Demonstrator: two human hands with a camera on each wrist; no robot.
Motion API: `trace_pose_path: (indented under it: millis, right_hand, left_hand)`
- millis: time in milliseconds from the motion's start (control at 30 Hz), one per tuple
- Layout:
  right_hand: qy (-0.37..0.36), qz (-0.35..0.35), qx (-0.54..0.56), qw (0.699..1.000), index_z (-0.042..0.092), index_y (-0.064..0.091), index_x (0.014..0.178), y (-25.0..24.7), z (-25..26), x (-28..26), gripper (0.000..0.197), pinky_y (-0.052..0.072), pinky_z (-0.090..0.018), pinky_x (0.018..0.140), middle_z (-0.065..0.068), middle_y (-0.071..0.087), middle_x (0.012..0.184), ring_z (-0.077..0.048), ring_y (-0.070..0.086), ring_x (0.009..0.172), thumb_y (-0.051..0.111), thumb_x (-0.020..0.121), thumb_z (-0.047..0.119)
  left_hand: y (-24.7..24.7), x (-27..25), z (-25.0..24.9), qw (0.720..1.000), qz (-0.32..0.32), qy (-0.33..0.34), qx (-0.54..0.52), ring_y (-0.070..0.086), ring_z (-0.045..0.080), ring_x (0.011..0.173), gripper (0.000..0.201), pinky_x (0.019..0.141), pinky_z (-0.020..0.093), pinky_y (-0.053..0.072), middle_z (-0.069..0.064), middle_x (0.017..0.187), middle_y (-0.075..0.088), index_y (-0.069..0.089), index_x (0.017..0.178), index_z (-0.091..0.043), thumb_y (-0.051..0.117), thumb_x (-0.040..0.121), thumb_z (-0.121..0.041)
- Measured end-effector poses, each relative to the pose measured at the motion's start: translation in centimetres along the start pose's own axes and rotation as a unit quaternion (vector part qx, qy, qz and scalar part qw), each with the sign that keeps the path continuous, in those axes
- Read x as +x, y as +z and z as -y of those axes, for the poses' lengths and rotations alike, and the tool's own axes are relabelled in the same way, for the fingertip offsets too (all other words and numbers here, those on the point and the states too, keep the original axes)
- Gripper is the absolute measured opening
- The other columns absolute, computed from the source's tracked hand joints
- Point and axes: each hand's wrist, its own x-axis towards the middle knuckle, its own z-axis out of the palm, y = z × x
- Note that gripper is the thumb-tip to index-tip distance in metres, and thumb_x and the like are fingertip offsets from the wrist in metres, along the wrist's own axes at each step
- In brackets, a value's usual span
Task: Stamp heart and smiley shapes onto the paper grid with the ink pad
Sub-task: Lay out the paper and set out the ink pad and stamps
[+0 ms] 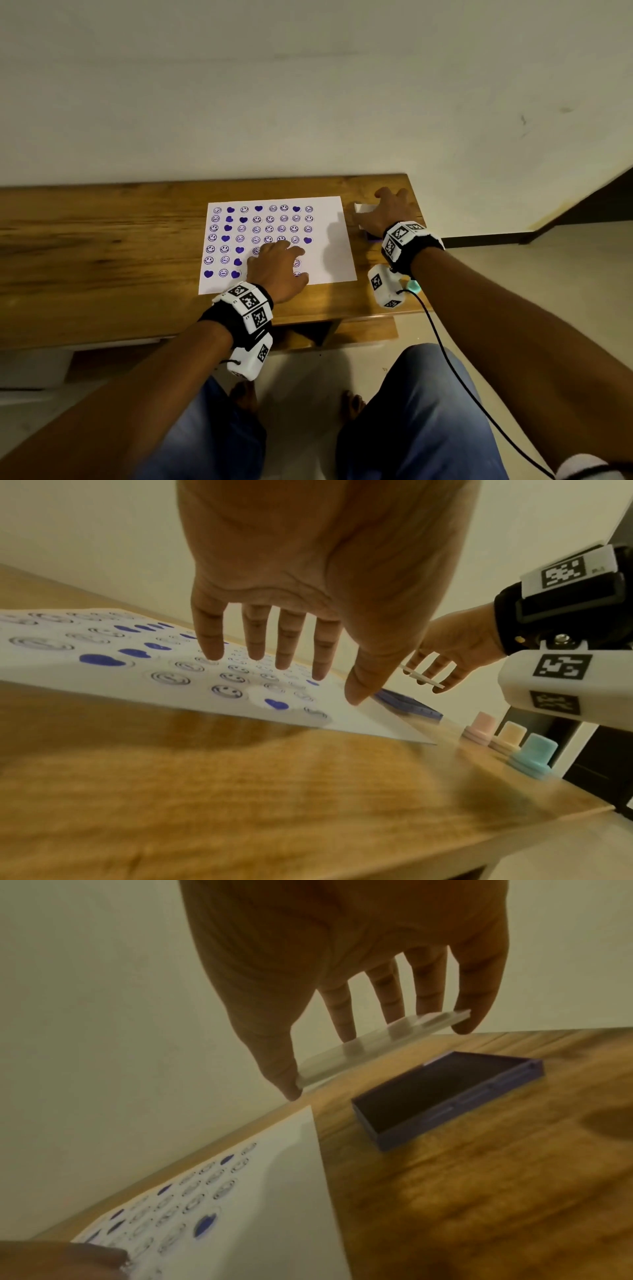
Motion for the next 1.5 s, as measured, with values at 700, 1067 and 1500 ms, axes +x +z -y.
trace_pose_path:
  millis: [700, 1067, 1500]
  right_hand:
    - [-0.017, 0.016, -0.086, 0.996, 0.017, 0.053, 0.123, -1.5, 3.6, 6.7, 0.082, 0.049, -0.050, 0.094, -0.011, 0.042, 0.119, -0.044, 0.052, 0.115, 0.056, 0.064, 0.073]
    - [-0.021, 0.029, -0.171, 0.985, 0.014, 0.046, 0.140, 0.4, 1.9, 9.3, 0.083, 0.044, -0.049, 0.101, -0.017, 0.044, 0.136, -0.041, 0.047, 0.126, 0.046, 0.082, 0.074]
    - [-0.033, 0.023, -0.173, 0.984, 0.017, 0.067, 0.110, -4.0, 0.1, 5.2, 0.056, 0.050, -0.036, 0.079, -0.007, 0.069, 0.109, -0.032, 0.065, 0.099, 0.069, 0.076, 0.062]
  left_hand:
    - [-0.4, 1.7, -0.3, 0.998, 0.058, -0.009, 0.018, 0.040, 0.028, 0.123, 0.060, 0.091, 0.046, 0.047, -0.002, 0.129, 0.044, 0.052, 0.126, -0.027, 0.076, 0.073, -0.040]
    - [-0.9, 2.8, -1.2, 0.995, 0.090, -0.030, 0.013, 0.032, 0.031, 0.127, 0.062, 0.092, 0.049, 0.047, 0.000, 0.130, 0.039, 0.052, 0.121, -0.022, 0.083, 0.069, -0.033]
    - [-0.5, 2.5, -1.0, 0.997, 0.073, -0.034, 0.011, 0.031, 0.032, 0.127, 0.061, 0.091, 0.048, 0.047, 0.002, 0.130, 0.040, 0.051, 0.121, -0.022, 0.083, 0.069, -0.031]
